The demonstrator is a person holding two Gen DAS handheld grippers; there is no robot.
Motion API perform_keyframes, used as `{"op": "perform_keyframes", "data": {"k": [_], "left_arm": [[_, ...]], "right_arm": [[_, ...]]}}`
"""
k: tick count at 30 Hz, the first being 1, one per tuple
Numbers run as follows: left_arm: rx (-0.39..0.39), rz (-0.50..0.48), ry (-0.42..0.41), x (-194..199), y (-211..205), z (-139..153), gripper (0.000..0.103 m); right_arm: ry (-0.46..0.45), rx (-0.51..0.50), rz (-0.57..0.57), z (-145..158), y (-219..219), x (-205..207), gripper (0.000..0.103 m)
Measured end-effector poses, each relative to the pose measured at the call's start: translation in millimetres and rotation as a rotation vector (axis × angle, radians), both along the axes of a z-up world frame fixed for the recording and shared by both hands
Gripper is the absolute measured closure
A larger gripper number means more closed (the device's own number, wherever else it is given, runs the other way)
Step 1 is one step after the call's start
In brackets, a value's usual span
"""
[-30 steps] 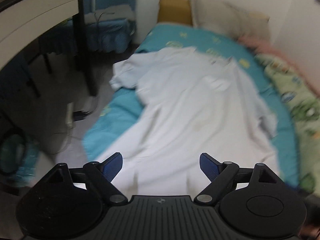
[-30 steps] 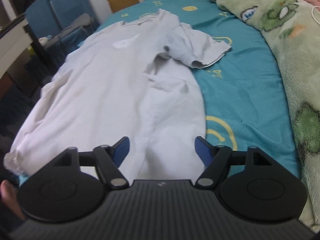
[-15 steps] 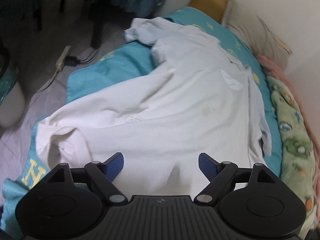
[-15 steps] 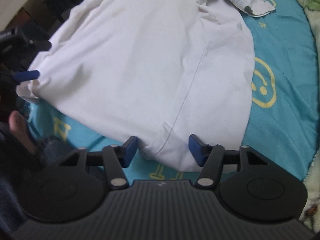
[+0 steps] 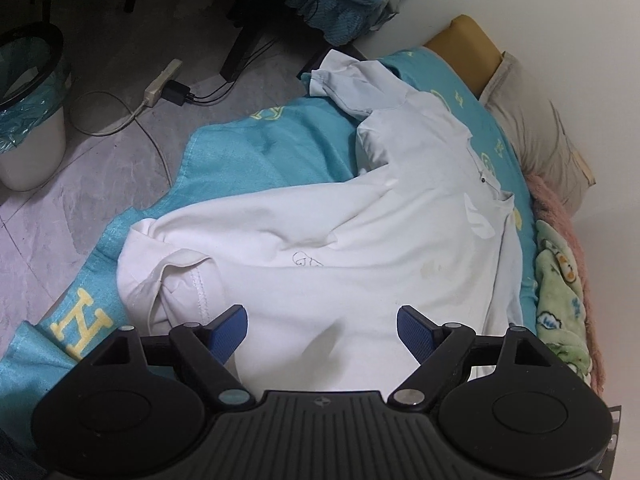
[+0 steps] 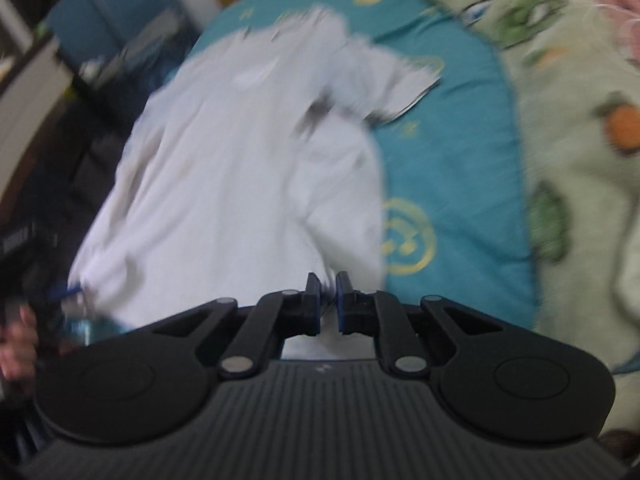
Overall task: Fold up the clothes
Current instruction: 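Grasp the shirt hem with the right gripper while the left gripper grasps the hem too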
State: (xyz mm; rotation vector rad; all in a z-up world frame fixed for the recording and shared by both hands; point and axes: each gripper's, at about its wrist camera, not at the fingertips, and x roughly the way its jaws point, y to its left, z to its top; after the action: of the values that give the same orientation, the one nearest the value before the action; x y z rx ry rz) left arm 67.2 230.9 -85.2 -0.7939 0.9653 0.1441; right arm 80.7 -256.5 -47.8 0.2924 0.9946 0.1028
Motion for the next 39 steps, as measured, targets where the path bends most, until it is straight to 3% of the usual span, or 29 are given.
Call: {"op": "perform_keyframes", "data": {"k": [3, 6, 8, 11, 15, 20, 26, 31, 34, 36, 39], "left_arm": [[0.023, 0.005, -0.013, 2, -1, 3, 0.019], [0.041, 0.01, 0.009, 2, 2, 5, 0.019], [0.049, -0.018, 0.053, 6, 7, 5, 0.019], [0.076, -0.068, 0.117, 10, 13, 8, 0.019], [0.135, -0.113, 0.213, 12, 18, 10, 0.018], [0.262, -0.127, 0.347, 21, 10, 0, 0.017], [0.252, -0.145, 0.42, 27, 1, -19, 0.019], [0.267, -0.191, 0.432, 28, -14, -23, 0.034], [0.264, -0.19, 0.401, 26, -17, -20, 0.062], [0.242, -0.18, 0.386, 24, -15, -18, 0.089], [0.204, -0.184, 0.333, 21, -10, -4, 0.094]], "right_arm": [[-0.053, -0.017, -0.117, 18, -45, 4, 0.093], [-0.048, -0.072, -0.19, 7, -68, 11, 0.093], [-0.004, -0.037, -0.214, -16, -75, 12, 0.093], [0.059, 0.052, -0.228, -47, -76, 12, 0.092], [0.012, -0.002, -0.186, -49, -59, 11, 0.092], [-0.031, 0.032, -0.156, -47, -54, 15, 0.092], [-0.04, 0.041, -0.155, -48, -59, 13, 0.092], [-0.022, 0.078, -0.188, -55, -66, 15, 0.092], [-0.018, 0.099, -0.2, -56, -68, 16, 0.092], [-0.013, 0.101, -0.2, -57, -68, 15, 0.092], [0.006, 0.112, -0.19, -56, -68, 16, 0.092]]}}
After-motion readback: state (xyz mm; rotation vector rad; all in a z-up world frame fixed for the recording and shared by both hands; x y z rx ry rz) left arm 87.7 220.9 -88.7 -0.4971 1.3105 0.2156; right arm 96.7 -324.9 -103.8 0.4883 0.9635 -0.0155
